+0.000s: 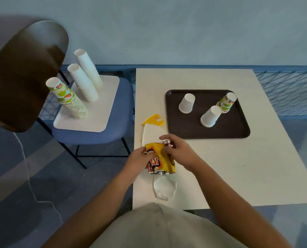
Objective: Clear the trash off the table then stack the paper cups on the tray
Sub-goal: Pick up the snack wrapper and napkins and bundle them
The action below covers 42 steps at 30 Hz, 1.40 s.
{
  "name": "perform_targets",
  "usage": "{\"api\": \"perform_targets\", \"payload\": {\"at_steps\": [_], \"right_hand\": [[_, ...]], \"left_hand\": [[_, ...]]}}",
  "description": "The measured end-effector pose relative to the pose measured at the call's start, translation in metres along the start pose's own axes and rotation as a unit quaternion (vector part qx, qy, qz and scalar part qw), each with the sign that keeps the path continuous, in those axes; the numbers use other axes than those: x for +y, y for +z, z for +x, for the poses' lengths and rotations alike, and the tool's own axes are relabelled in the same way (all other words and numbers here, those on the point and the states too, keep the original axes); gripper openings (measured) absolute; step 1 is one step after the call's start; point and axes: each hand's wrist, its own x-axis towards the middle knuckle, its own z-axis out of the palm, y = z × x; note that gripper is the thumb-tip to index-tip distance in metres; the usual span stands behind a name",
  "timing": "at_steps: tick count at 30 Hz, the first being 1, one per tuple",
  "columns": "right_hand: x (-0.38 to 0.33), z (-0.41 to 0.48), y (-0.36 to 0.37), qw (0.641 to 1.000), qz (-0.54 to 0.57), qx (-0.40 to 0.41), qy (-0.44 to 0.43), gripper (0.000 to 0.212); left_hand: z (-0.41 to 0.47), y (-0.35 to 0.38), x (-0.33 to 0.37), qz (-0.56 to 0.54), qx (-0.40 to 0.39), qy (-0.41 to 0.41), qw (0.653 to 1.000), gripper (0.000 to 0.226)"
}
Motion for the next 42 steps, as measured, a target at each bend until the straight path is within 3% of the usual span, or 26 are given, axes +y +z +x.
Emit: {"api": "perform_targets", "payload": {"at_steps": [2,4,5,7,9,14,17,24,31,38,42], "right_hand": [[0.008,0.000,-0.001,0.990,0.128,0.030,0.051,0.027],[0.021,0.000,-0.004,0.976,0.176,0.073,0.107,0.027],[0.031,0.000,-0.005,0.980,0.129,0.090,0.121,0.028],[0.056,-0.003,-0.005,0.985,-0.089,0.087,0.118,0.039],[0.076,-0.010,0.000,0.957,-0.263,0.029,0.119,0.058],[0.098,-0.028,0.021,0.914,-0.385,-0.026,0.128,0.092],[0.107,-0.030,0.031,0.899,-0.421,-0.032,0.114,0.098],[0.118,-0.029,0.034,0.913,-0.391,-0.043,0.105,0.085],[0.126,-0.025,0.028,0.923,-0.369,-0.060,0.088,0.043],[0.120,-0.009,0.019,0.918,-0.367,-0.093,0.119,0.034],[0.107,-0.003,0.004,0.932,-0.339,-0.077,0.103,0.014]], "left_hand": [[0.001,-0.002,-0.001,-0.006,0.006,0.010,1.000,0.007],[0.003,-0.005,-0.001,-0.012,0.019,0.013,1.000,0.013],[0.004,-0.005,-0.002,-0.017,0.027,0.014,0.999,0.017],[0.007,-0.007,-0.005,-0.022,0.044,0.013,0.999,0.021],[0.009,-0.009,-0.007,-0.023,0.056,0.012,0.998,0.022],[0.011,-0.008,-0.010,-0.030,0.061,0.007,0.998,0.027],[0.012,-0.007,-0.010,-0.027,0.063,0.008,0.998,0.025],[0.015,-0.009,-0.013,-0.015,0.069,-0.005,0.997,0.025],[0.017,-0.010,-0.015,0.004,0.077,-0.013,0.997,0.028],[0.019,-0.012,-0.009,0.013,0.091,-0.012,0.996,0.026],[0.021,-0.014,-0.001,0.024,0.098,-0.004,0.995,0.028]]}}
